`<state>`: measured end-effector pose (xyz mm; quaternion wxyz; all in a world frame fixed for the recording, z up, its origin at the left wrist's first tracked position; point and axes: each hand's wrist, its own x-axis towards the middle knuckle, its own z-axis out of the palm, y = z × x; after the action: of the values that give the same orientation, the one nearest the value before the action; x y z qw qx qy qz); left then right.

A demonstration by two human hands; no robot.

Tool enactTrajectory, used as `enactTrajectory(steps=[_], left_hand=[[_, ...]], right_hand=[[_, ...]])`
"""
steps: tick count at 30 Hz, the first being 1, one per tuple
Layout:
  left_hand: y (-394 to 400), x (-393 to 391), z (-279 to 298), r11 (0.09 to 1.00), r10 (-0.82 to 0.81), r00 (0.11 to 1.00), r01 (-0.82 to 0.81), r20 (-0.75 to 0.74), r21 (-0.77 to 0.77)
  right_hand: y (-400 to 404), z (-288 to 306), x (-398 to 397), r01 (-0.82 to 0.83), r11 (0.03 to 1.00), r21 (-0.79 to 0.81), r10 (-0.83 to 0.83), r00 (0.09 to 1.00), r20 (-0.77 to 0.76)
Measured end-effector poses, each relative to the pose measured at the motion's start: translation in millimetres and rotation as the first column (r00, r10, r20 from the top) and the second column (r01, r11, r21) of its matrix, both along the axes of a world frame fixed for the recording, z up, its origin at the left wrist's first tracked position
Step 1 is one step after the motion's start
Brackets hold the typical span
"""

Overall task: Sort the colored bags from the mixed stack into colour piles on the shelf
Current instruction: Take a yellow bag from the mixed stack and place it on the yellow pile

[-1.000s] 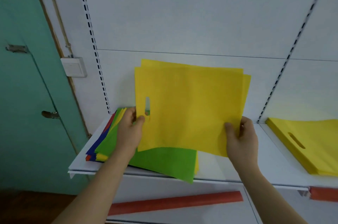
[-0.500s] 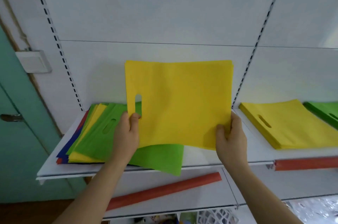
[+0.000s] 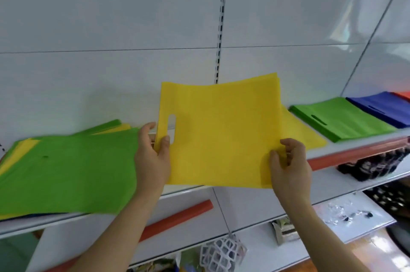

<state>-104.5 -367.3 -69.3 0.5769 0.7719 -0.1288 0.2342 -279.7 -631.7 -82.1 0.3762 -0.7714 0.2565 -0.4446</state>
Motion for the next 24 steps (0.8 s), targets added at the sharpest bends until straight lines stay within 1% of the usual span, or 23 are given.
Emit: enactTrajectory(steps=[2, 5, 7, 9, 11, 13, 15, 18, 22, 24], left_hand=[[-37, -15, -2, 0.999, -0.015, 0.999, 0.013, 0.047, 0.038], [-95, -40, -5, 0.993, -0.059, 0.995, 0.049, 0.086, 0.108], [-134, -55, -8, 0.986, -0.087, 0.994, 0.077, 0.063, 0.147], [-167, -67, -12, 0.975, -0.114, 0.993, 0.110, 0.010, 0.191], [-193, -76, -15, 0.954, -0.158, 0.986, 0.165, -0.048, 0.249], [-213, -82, -16, 0.935, -0.190, 0.979, 0.202, -0.069, 0.290], [-229, -81, -18, 0.928, -0.165, 0.984, 0.178, -0.067, 0.327], [-246, -71, -20, 0.930, -0.065, 0.994, 0.091, -0.085, 0.355], [-261, -47, -29, 0.908, 0.002, 0.996, 0.036, -0.090, 0.417], [-267, -39, -35, 0.893, 0.051, 0.992, 0.007, -0.116, 0.450]], right_hand=[[-39, -1, -18, 0.007, 0.999, -0.031, -0.008, 0.999, -0.032], [-103, -6, -44, 0.004, 0.986, -0.164, -0.015, 0.998, -0.067], [-142, -11, -59, 0.012, 0.979, -0.202, -0.033, 0.994, -0.101], [-175, -18, -70, 0.005, 0.979, -0.206, -0.039, 0.986, -0.162], [-201, -21, -77, -0.035, 0.980, -0.194, -0.007, 0.977, -0.212], [-223, -22, -76, -0.060, 0.977, -0.204, 0.009, 0.969, -0.246], [-244, -22, -68, -0.059, 0.978, -0.201, 0.002, 0.963, -0.271], [-266, -24, -47, -0.067, 0.983, -0.170, 0.013, 0.953, -0.302], [-283, -27, -13, -0.133, 0.963, -0.234, 0.047, 0.940, -0.338], [-291, -27, 3, -0.169, 0.950, -0.262, 0.064, 0.929, -0.365]])
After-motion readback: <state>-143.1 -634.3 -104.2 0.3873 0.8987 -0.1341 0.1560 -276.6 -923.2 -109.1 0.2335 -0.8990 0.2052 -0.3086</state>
